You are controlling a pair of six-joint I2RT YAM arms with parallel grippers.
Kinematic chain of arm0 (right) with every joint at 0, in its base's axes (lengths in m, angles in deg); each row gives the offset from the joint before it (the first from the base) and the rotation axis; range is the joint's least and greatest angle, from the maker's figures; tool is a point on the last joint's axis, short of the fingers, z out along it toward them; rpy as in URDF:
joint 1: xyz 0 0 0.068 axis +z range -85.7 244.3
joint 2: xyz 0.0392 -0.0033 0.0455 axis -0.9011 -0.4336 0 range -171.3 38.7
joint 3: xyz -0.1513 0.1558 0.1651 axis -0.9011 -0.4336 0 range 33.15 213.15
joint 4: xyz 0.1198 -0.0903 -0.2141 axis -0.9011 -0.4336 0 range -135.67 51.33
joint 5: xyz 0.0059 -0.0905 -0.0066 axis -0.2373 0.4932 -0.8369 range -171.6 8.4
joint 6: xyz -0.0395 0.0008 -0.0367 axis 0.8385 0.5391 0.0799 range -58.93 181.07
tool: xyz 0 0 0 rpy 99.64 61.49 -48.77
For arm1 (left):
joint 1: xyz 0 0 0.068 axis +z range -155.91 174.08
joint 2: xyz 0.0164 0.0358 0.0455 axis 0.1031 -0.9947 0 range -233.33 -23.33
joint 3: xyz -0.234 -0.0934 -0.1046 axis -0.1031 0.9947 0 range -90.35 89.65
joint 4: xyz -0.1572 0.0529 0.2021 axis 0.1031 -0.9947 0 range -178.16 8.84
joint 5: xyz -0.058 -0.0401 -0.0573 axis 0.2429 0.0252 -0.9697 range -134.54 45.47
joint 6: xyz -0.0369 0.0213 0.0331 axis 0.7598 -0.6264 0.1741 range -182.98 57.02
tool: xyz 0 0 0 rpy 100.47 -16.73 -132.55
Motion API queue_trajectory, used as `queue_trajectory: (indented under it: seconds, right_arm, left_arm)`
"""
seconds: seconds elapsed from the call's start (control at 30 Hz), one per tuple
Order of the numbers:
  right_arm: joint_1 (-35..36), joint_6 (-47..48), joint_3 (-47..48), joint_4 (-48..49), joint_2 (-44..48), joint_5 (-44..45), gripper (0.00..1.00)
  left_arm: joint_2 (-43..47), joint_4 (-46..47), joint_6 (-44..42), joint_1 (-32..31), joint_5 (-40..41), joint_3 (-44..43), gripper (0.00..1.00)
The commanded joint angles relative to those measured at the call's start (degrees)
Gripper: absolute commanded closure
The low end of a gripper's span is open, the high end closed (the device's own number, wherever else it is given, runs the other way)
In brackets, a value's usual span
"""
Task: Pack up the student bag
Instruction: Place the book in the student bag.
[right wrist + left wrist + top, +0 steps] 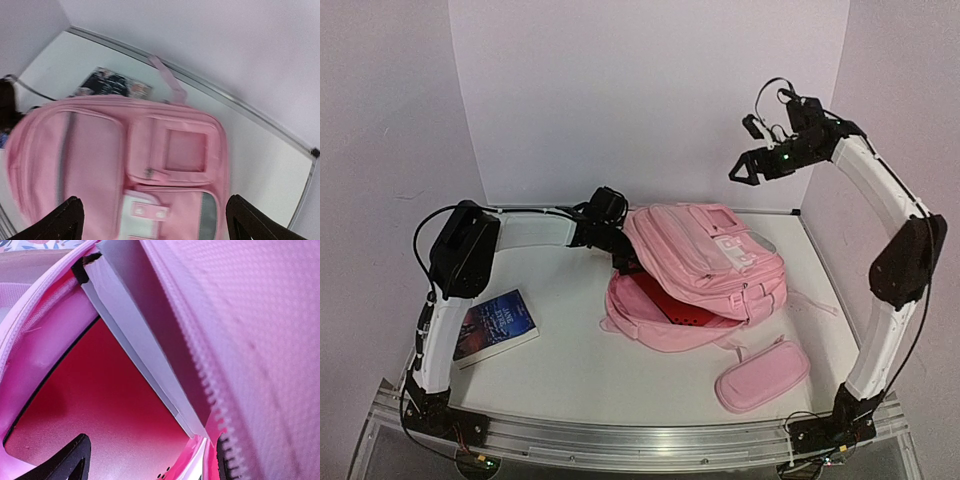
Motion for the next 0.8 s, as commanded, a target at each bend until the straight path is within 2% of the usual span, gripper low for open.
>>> queue_trajectory:
  seconds: [0.0,0.23,0.4,0.53,0.77]
  right_arm:
    - [12.1,0.5,-4.9,0.2,7.1,0.2,0.02]
    - [26.8,-4.3,-6.0,1.8,6.2,8.5,0.02]
    - [33.9,-4.8,-11.7,4.8,7.4,13.8,0.08]
    - [37.0,-4.4,-15.0,6.0,6.4,18.7,0.15]
    - [38.2,-3.3,-16.3,7.8,1.7,22.5,0.20]
  left_arm:
    - [2.5,2.1,-2.1,-0.3,-1.7,-4.1,0.13]
    - [2.4,4.1,0.1,-0.3,-2.6,-3.1,0.14]
    - [2.9,5.7,1.1,-0.3,-3.1,-1.7,0.14]
    - [3.9,6.8,1.5,-0.3,-3.1,-0.2,0.14]
    - [5.5,9.0,2.0,-0.3,-2.8,3.0,0.14]
